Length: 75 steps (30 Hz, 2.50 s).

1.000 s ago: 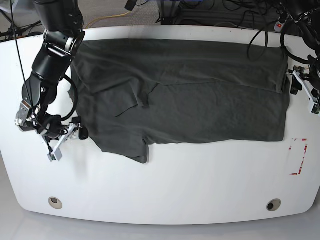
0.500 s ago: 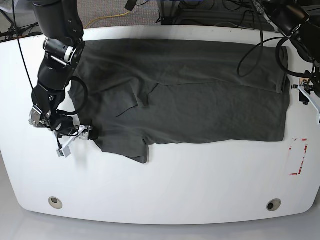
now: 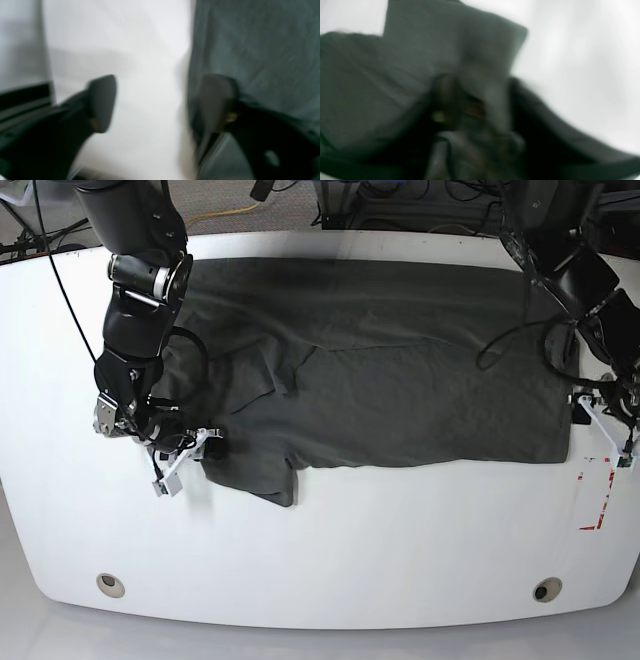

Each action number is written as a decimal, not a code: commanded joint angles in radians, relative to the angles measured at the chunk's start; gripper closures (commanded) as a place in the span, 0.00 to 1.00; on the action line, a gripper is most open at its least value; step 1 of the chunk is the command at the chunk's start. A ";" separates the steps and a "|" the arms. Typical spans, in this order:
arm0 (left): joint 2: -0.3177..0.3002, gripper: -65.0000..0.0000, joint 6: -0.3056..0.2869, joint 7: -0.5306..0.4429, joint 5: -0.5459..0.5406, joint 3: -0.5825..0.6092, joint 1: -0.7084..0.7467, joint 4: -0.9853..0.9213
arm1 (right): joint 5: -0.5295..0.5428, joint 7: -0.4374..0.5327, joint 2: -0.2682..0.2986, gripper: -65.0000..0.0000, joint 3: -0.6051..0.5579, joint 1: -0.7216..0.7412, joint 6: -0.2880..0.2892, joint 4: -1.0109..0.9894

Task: Fold the T-shirt properly
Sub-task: 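Release the edge and move both grippers to the shirt hem corners, then fold the hem over onto the held edge with both grippers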

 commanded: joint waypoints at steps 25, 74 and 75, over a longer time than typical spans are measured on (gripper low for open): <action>-0.074 0.11 0.319 -0.586 -0.013 0.202 -0.190 -0.646 | 0.000 -0.006 0.012 1.00 -0.005 0.024 0.001 0.012; 0.051 1.00 0.106 -0.269 -0.018 0.194 0.089 0.157 | 0.006 -0.376 0.074 1.00 0.005 -0.114 0.001 0.705; 0.051 1.00 0.106 -0.247 -0.018 0.194 0.112 0.200 | 0.006 -0.394 0.074 1.00 0.005 -0.140 0.001 0.748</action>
